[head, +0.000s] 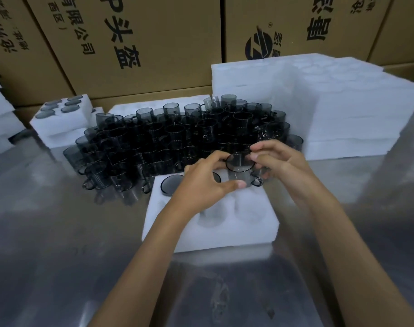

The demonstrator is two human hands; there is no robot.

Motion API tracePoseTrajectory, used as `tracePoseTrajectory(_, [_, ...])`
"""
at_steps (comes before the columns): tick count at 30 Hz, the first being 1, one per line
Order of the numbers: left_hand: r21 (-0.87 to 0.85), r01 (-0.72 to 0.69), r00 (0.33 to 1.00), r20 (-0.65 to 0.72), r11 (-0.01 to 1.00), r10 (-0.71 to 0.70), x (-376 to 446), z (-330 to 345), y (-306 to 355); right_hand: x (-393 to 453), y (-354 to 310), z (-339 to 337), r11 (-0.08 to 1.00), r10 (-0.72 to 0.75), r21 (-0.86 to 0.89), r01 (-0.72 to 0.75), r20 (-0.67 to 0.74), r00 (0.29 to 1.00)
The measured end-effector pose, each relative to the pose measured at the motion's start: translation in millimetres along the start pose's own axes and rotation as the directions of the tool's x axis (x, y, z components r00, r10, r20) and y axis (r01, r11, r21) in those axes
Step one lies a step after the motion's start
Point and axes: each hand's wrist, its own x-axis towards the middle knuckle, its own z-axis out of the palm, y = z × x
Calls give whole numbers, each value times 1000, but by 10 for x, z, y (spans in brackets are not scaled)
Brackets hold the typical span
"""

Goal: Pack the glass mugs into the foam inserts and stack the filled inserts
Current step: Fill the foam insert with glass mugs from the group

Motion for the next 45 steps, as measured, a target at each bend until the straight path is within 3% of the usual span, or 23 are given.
tracePoseTrajectory(7, [86, 3, 1000, 4, 996, -4, -14, 17, -84, 30, 8, 16, 993, 26, -114, -28, -15, 1000])
tracePoseTrajectory(16, [186, -123, 985, -93, 975, 142, -75, 62, -93, 37, 65, -12, 979, 8, -202, -16, -37, 999])
tracePoseTrajectory(23, [113, -88, 987, -125, 990, 102, -54, 73, -121, 43, 133, -31, 983, 60, -175, -56, 19, 998])
tracePoseTrajectory(30, [253, -100, 988, -92, 962, 127, -40, 92, -154, 69, 220, -27, 958, 62, -282, -52, 30, 998])
tracePoseTrajectory(34, [293, -86, 988, -97, 952, 120, -17, 88, -173, 96, 267, -69, 958, 97, -278, -68, 92, 991])
tracePoseTrajectory(42, [292, -70, 986, -126, 954, 111, -22, 91, -167, 111, 371, 68, 992, 124, -26, -126, -52, 991])
tracePoseTrajectory(45, [293, -80, 984, -132, 953, 123, -42, 101, -161, 179, 392, 111, 983, 164, -67, -169, -68, 984])
